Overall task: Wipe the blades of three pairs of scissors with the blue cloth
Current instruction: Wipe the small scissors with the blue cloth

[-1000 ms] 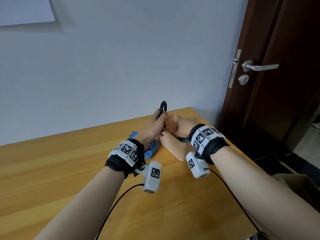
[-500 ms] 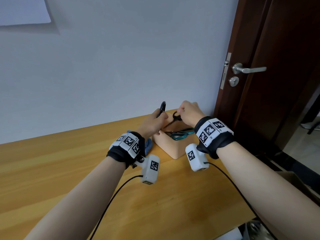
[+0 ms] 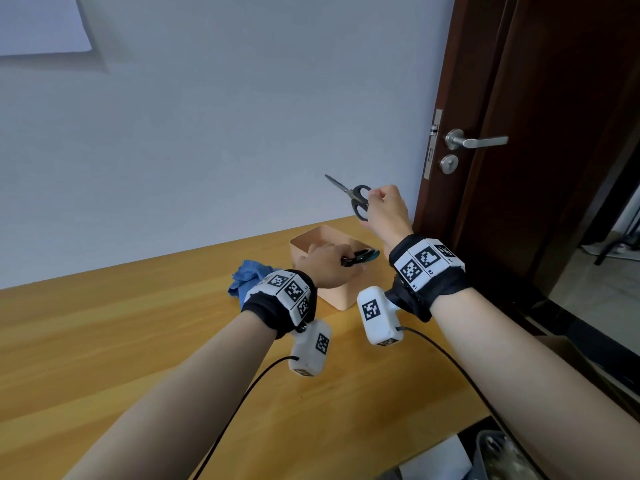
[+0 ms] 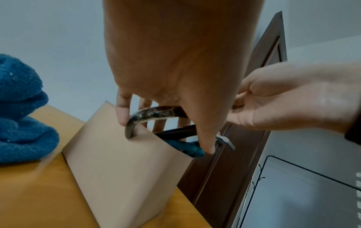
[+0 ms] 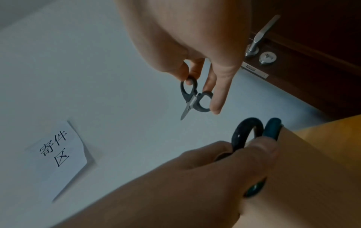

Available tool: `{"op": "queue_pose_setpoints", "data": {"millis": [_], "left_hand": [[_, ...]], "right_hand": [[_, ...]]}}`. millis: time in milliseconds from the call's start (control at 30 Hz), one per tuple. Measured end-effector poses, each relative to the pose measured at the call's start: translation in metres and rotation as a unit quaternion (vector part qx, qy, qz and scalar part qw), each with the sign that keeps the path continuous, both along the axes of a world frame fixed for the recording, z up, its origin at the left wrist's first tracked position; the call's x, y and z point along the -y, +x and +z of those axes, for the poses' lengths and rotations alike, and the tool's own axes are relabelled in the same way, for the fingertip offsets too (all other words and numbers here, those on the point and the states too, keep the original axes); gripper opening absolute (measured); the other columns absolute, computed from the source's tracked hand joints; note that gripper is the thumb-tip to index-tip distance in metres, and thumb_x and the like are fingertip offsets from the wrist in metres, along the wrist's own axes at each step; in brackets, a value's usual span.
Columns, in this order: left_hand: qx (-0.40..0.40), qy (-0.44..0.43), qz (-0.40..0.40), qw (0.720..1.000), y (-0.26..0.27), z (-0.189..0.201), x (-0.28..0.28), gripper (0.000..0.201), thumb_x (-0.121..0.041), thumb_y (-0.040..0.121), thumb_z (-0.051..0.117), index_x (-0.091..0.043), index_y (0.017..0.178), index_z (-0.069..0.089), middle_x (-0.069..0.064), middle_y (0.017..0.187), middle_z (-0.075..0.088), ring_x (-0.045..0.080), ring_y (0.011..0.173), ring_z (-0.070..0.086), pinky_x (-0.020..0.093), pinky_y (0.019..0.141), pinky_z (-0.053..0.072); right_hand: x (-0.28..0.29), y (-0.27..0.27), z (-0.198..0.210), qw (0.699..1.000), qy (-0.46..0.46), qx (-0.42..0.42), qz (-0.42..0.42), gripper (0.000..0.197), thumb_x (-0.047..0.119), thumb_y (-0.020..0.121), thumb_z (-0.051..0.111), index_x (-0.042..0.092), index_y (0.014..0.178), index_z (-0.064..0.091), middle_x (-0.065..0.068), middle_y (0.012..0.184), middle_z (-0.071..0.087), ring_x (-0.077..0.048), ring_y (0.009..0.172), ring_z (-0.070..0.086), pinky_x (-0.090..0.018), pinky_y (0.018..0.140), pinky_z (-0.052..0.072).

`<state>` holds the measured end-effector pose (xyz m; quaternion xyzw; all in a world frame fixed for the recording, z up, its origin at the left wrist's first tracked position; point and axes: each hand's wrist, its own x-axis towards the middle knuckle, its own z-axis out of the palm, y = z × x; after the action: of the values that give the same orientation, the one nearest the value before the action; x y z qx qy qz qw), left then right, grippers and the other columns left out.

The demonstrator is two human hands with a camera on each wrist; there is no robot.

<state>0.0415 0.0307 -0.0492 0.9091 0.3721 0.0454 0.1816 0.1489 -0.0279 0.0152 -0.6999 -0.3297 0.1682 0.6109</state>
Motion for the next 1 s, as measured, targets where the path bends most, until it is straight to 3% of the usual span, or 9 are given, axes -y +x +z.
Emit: {"op": "queue_pose_setpoints", "data": {"millis": [100,167,267,333,433,600,733,867,1000], "left_hand": [[0.036,0.048,-0.002,0.998,-0.003,-0.001,0.004,0.04,-0.056,0.092,0.059,-0.029,0.121,0.062,0.004,0.12,0.061,0.029,0.121,0.043,0.04,0.096,0.036],[0.079,0.052,-0.008,0.995,-0.011,0.003,0.005,0.048,-0.058,0.083,0.07,-0.029,0.121,0.064,0.0,0.122,0.063,0.025,0.121,0.046,0.04,0.094,0.038],[0.203,-0.073,0.0,0.976,-0.032,0.017,0.006,0.052,-0.047,0.075,0.084,-0.02,0.115,0.065,-0.002,0.117,0.065,0.013,0.109,0.058,0.025,0.088,0.048],[0.254,-0.115,0.014,0.96,-0.049,0.025,0.002,0.036,-0.031,0.083,0.082,-0.015,0.111,0.066,-0.001,0.109,0.069,0.011,0.099,0.06,0.016,0.078,0.047],[0.34,-0.134,0.044,0.93,-0.075,0.032,-0.004,0.012,-0.014,0.095,0.065,-0.016,0.106,0.068,-0.002,0.102,0.071,0.012,0.098,0.063,0.018,0.083,0.046],[0.446,-0.217,0.081,0.864,-0.112,0.03,-0.007,0.02,-0.028,0.103,0.057,-0.013,0.099,0.069,-0.005,0.089,0.074,0.007,0.08,0.068,0.028,0.078,0.049],[0.476,-0.217,0.083,0.848,-0.138,0.02,-0.006,0.019,-0.021,0.102,0.059,-0.007,0.091,0.064,0.001,0.074,0.06,0.011,0.069,0.058,0.022,0.068,0.048],[0.471,-0.241,0.1,0.842,-0.159,0.01,-0.009,0.017,-0.019,0.102,0.059,-0.009,0.089,0.063,-0.002,0.068,0.052,0.01,0.065,0.055,0.021,0.068,0.052],[0.48,-0.258,0.143,0.826,-0.174,-0.002,-0.017,0.026,-0.018,0.1,0.061,0.005,0.111,0.067,-0.012,0.058,0.05,0.003,0.054,0.049,0.022,0.07,0.054]], "right_hand": [[0.001,-0.005,-0.002,0.996,0.031,-0.077,0.036,0.019,0.024,0.104,0.039,0.008,0.107,0.05,-0.015,0.119,0.056,-0.031,0.107,0.064,-0.042,0.081,0.061],[0.003,-0.011,-0.004,0.988,0.056,-0.129,0.06,0.015,0.023,0.104,0.039,0.012,0.103,0.049,-0.017,0.122,0.055,-0.034,0.109,0.065,-0.035,0.071,0.063],[0.007,-0.02,-0.005,0.977,0.071,-0.182,0.084,0.015,0.02,0.105,0.039,0.01,0.108,0.048,-0.018,0.119,0.057,-0.038,0.105,0.067,-0.029,0.062,0.061],[0.01,-0.032,-0.002,0.968,0.081,-0.211,0.106,0.017,0.015,0.106,0.038,0.007,0.116,0.047,-0.02,0.113,0.056,-0.04,0.102,0.068,-0.03,0.06,0.062],[0.015,-0.053,0.002,0.956,0.093,-0.237,0.146,0.02,0.01,0.106,0.036,0.004,0.122,0.045,-0.018,0.103,0.057,-0.04,0.091,0.071,-0.032,0.059,0.062],[0.015,-0.095,-0.004,0.946,0.055,-0.243,0.206,0.011,0.012,0.104,0.035,0.008,0.103,0.045,-0.023,0.105,0.065,-0.035,0.07,0.074,-0.046,0.068,0.063],[0.012,-0.118,-0.017,0.951,-0.008,-0.2,0.237,0.012,0.019,0.098,0.045,0.013,0.09,0.052,-0.01,0.079,0.065,-0.025,0.067,0.071,-0.036,0.058,0.061],[0.002,-0.132,-0.038,0.949,-0.028,-0.195,0.248,0.015,0.022,0.103,0.045,0.011,0.101,0.054,-0.012,0.086,0.061,-0.026,0.072,0.069,-0.034,0.055,0.061],[-0.007,-0.146,-0.052,0.949,-0.04,-0.165,0.266,0.02,0.026,0.106,0.043,0.009,0.101,0.053,-0.011,0.086,0.06,-0.023,0.066,0.066,-0.03,0.051,0.057]]}}
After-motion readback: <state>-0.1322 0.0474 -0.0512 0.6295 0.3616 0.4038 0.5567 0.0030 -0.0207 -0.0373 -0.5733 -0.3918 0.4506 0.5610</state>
